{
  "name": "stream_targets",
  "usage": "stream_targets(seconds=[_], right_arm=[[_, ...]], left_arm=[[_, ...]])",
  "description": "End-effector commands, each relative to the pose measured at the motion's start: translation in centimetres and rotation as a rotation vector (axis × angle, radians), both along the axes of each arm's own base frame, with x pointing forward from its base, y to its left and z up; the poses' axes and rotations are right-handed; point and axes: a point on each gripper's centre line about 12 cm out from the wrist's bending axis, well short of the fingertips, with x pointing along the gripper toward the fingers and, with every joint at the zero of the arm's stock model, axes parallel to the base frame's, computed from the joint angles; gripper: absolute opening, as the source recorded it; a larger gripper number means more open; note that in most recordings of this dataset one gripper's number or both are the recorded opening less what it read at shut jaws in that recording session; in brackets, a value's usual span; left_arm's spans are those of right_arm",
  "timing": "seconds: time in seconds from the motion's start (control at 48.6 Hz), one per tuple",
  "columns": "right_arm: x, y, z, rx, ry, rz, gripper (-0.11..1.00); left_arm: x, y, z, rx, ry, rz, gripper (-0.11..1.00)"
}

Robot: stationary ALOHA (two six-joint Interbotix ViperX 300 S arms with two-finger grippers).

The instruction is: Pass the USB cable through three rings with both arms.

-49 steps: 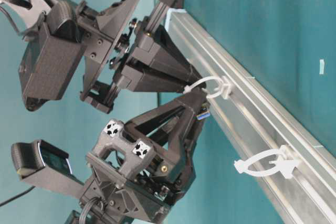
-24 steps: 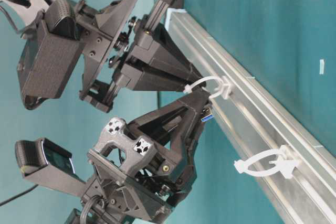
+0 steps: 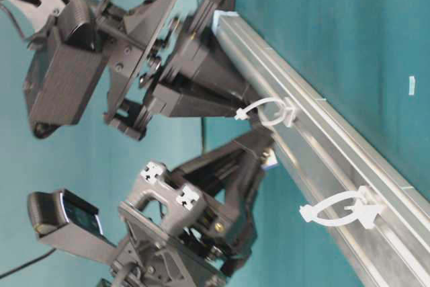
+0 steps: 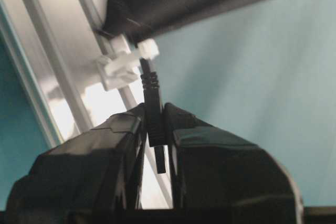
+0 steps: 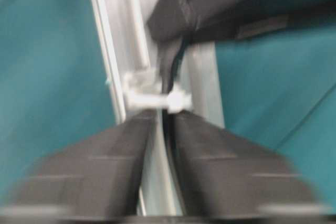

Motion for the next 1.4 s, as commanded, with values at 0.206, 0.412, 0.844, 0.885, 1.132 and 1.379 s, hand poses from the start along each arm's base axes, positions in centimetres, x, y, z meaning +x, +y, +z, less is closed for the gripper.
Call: stream_targets(seconds=[0.206, 0.412, 0.844, 0.885, 1.132, 1.379], right_arm=[[0.1, -0.3, 1.1, -0.003, -0.105, -0.095, 0.86], [0.1, -0.4, 2.2, -0.003, -0.147, -0.119, 0.85], [1.1, 2.7, 2.6, 0.050, -0.172, -0.120, 0.85], [1.3, 3.1, 2.6, 0.057, -0.180, -0.124, 0.84], [2.0, 4.8, 1.3, 0.074, -0.192, -0.128, 0.84], [2.6, 5.2, 0.6, 0.075, -0.179, -0.118, 0.75]], left_arm=[[-0.2, -1.3, 0.7, 0.001, -0.020, -0.034, 0.12], [-1.3, -2.6, 0.7, -0.064, -0.014, -0.034, 0.11], [-2.3, -2.7, 0.9, -0.115, -0.033, -0.008, 0.11], [-2.2, -2.7, 1.0, -0.115, -0.034, -0.008, 0.11], [-2.1, -2.7, 1.3, -0.118, -0.053, -0.008, 0.11], [-1.9, -2.6, 1.5, -0.123, -0.071, -0.005, 0.11]])
